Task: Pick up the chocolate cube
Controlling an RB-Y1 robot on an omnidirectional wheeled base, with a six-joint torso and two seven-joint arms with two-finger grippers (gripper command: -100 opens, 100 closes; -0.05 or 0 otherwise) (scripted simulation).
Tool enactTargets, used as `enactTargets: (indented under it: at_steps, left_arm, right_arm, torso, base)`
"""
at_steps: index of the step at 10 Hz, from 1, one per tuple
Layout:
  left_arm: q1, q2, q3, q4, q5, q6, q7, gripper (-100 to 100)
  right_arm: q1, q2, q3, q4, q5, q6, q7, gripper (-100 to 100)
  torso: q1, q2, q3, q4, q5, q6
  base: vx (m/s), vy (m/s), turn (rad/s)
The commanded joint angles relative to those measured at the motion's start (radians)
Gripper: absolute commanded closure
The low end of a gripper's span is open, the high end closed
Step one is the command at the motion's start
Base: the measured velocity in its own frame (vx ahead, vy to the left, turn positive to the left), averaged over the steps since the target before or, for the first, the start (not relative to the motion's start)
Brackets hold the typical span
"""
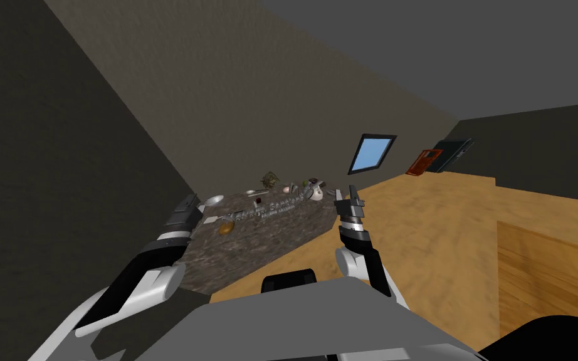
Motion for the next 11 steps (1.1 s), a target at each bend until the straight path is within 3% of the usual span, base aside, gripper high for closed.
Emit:
enactTargets:
  at_steps: [1, 2, 3, 4, 5, 6, 8, 9, 10, 11]
  left_arm:
    - [-0.003, 0.017, 0.021, 0.009, 0.005, 0.046, 0.012, -100]
    - [-0.012, 0.045, 0.058, 0.038, 0.011, 0.077, 0.031, -100]
    - [-0.012, 0.045, 0.058, 0.038, 0.011, 0.105, 0.031, -100]
    - [-0.02, 0.073, 0.097, 0.07, 0.017, 0.136, 0.051, -100]
    - [-0.02, 0.073, 0.097, 0.07, 0.017, 0.166, 0.051, -100]
    - [-0.028, 0.101, 0.136, 0.105, 0.023, 0.197, 0.071, -100]
    - [-0.028, 0.101, 0.136, 0.105, 0.023, 0.228, 0.071, -100]
    - [-0.035, 0.128, 0.175, 0.143, 0.029, 0.265, 0.092, -100]
    - [-0.035, 0.128, 0.175, 0.143, 0.029, 0.288, 0.092, -100]
    - [-0.041, 0.154, 0.215, 0.183, 0.035, 0.315, 0.113, -100]
  right_arm:
    - [0.0, 0.0, 0.0, 0.0, 0.0, 0.0, 0.0, 0]
    - [0.0, 0.0, 0.0, 0.0, 0.0, 0.0, 0.0, 0]
    - [0.0, 0.0, 0.0, 0.0, 0.0, 0.0, 0.0, 0]
    - [0.0, 0.0, 0.0, 0.0, 0.0, 0.0, 0.0, 0]
    - [0.0, 0.0, 0.0, 0.0, 0.0, 0.0, 0.0, 0]
    - [0.0, 0.0, 0.0, 0.0, 0.0, 0.0, 0.0, 0]
    - [0.0, 0.0, 0.0, 0.0, 0.0, 0.0, 0.0, 0]
    - [0.0, 0.0, 0.0, 0.0, 0.0, 0.0, 0.0, 0]
    - [0.0, 0.0, 0.0, 0.0, 0.0, 0.0, 0.0, 0]
    - [0.0, 0.0, 0.0, 0.0, 0.0, 0.0, 0.0, 0]
  torso:
    - [0.0, 0.0, 0.0, 0.0, 0.0, 0.0]
    - [0.0, 0.0, 0.0, 0.0, 0.0, -0.001]
    - [0.0, 0.001, 0.001, 0.0, 0.0, 0.0]
    - [0.0, 0.001, 0.001, 0.0, 0.0, -0.001]
    - [0.0, 0.001, 0.001, 0.0, 0.0, 0.0]
    - [0.0, 0.001, 0.0, 0.0, 0.0, -0.001]
    - [0.0, 0.0, 0.0, 0.0, 0.0, -0.001]
    - [0.001, -0.001, 0.0, 0.0, 0.0, -0.001]
    - [0.0, -0.002, -0.001, 0.0, 0.0, 0.0]
    - [0.0, -0.001, -0.001, 0.0, 0.0, -0.001]
  base:
    - [-0.045, -0.014, -0.191]
    - [-0.066, -0.025, -0.318]
    - [-0.054, -0.017, -0.15]
    - [-0.056, -0.021, -0.309]
    - [-0.045, -0.016, -0.159]
    - [-0.037, -0.038, -0.275]
    - [-0.022, -0.017, -0.067]
    - [-0.016, -0.035, -0.288]
    - [-0.021, -0.028, -0.18]
    - [-0.025, -0.051, -0.323]
